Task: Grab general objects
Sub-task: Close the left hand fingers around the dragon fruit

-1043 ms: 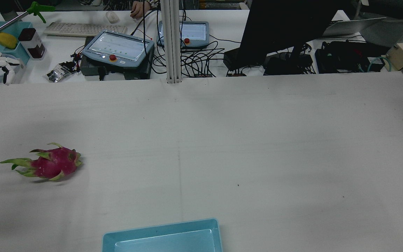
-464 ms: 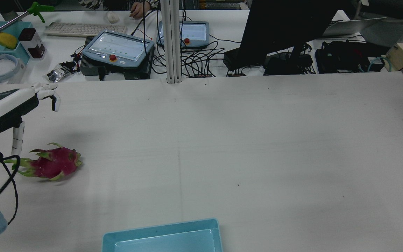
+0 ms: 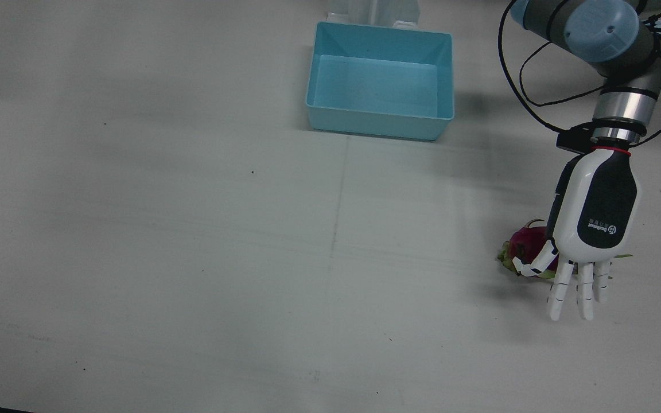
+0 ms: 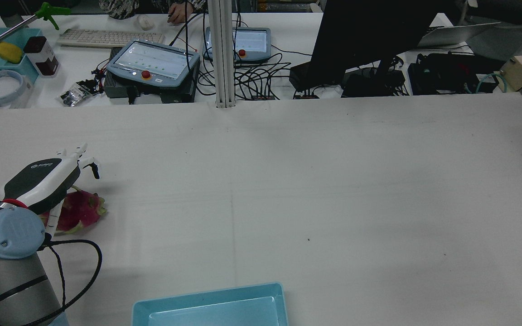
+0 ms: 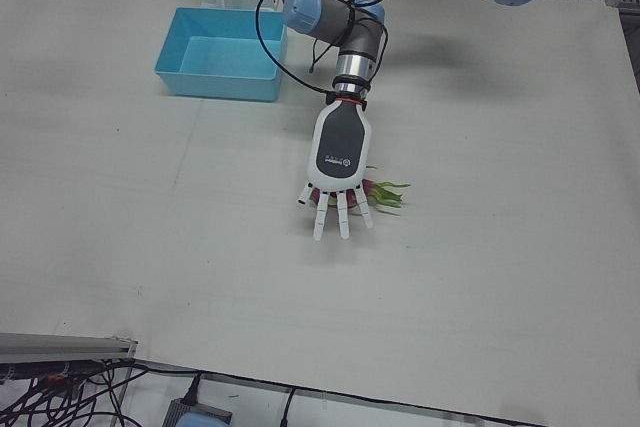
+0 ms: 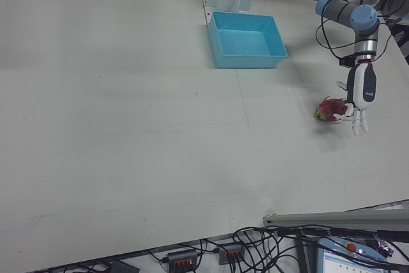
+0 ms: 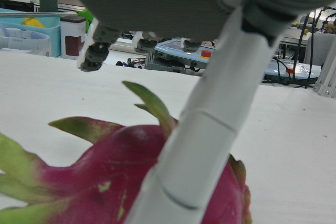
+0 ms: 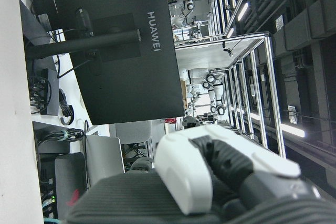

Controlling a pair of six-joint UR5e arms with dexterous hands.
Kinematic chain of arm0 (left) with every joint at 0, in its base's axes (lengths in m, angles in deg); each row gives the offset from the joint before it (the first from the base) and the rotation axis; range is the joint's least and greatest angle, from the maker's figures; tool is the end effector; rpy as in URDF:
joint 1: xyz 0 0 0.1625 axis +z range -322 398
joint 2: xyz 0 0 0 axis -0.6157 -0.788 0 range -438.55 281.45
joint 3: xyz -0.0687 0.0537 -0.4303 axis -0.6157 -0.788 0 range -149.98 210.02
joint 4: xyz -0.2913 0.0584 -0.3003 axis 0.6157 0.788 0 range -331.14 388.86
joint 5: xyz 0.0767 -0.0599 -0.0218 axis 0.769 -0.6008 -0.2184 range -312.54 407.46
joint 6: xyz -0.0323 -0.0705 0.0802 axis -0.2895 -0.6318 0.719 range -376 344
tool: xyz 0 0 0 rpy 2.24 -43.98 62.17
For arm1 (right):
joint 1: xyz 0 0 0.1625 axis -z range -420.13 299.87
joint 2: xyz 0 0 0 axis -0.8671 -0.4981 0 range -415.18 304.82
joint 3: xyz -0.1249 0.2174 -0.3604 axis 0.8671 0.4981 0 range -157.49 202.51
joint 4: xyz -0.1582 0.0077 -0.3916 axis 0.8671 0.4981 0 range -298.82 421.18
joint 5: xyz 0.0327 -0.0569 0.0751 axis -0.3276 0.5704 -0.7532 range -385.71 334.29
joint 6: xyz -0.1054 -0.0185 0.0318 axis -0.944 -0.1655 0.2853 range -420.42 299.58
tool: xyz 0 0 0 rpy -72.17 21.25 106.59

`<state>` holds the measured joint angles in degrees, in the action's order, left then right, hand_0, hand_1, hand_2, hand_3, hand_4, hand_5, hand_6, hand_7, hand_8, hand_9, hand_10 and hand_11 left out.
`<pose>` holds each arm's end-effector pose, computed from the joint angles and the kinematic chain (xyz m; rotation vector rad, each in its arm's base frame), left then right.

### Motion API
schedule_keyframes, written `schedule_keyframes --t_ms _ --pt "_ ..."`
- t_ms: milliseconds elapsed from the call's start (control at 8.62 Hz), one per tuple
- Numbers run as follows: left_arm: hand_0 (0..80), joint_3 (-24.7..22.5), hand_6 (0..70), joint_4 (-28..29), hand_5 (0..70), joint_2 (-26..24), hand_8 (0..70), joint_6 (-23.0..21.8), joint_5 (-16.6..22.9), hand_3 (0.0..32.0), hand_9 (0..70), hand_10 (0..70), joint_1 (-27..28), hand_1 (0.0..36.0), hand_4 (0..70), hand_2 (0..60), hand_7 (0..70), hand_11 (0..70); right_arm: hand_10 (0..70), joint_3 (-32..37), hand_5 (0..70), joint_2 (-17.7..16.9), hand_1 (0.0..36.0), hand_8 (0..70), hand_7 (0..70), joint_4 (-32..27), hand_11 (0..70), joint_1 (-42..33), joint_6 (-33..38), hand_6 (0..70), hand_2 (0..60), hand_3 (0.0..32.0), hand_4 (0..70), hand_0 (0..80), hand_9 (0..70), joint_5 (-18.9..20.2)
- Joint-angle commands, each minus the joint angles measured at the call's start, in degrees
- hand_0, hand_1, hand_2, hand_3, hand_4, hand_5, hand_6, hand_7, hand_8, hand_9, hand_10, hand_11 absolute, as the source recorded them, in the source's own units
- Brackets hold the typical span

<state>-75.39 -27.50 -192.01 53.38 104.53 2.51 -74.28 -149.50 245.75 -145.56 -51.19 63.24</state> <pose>0.3322 -0.4750 0.4369 0.6946 1.2334 -1.1844 0.0972 -0.4845 0.6868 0.2358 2.1190 -2.2093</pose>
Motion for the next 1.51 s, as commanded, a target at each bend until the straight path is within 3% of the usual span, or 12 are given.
schedule_keyframes --t_ms 0,580,812,1043,1391 --pt "80.0 4.33 0.0 1.78 58.2 -0.44 5.3 -0.04 -0.99 32.0 0.0 0.0 0.08 36.0 0.0 0.0 2.0 0.0 0.0 0.03 0.0 -0.07 0.0 0.0 0.0 0.0 0.0 0.0 0.0 0.0 0.0 0.0 0.0 0.0 0.0 0.0" --pt "80.0 4.42 0.0 1.69 58.3 -0.35 5.5 0.05 -1.08 32.0 0.0 0.0 0.6 36.0 0.0 0.0 1.8 0.0 0.0 0.03 0.0 -0.07 0.0 0.0 0.0 0.0 0.0 0.0 0.0 0.0 0.0 0.0 0.0 0.0 0.0 0.0" --pt "80.0 5.3 0.0 1.25 59.2 -0.27 5.6 -0.03 -2.47 32.0 0.0 0.0 5.51 36.0 0.0 0.0 2.3 0.0 0.0 -0.06 0.0 -0.07 0.0 0.0 0.0 0.0 0.0 0.0 0.0 0.0 0.0 0.0 0.0 0.0 0.0 0.0" --pt "80.0 5.21 0.0 0.55 59.5 -0.35 5.5 -0.12 -3.19 32.0 0.0 0.0 5.53 36.0 0.0 0.0 2.4 0.0 0.0 -0.06 0.0 -0.07 0.0 0.0 0.0 0.0 0.0 0.0 0.0 0.0 0.0 0.0 0.0 0.0 0.0 0.0" --pt "80.0 5.21 0.0 -1.55 59.3 0.0 6.0 -2.76 -3.28 32.0 0.0 0.0 5.53 36.0 0.0 0.0 1.5 0.0 0.0 0.03 0.0 -0.07 0.0 0.0 0.0 0.0 0.0 0.0 0.0 0.0 0.0 0.0 0.0 0.0 0.0 0.0"
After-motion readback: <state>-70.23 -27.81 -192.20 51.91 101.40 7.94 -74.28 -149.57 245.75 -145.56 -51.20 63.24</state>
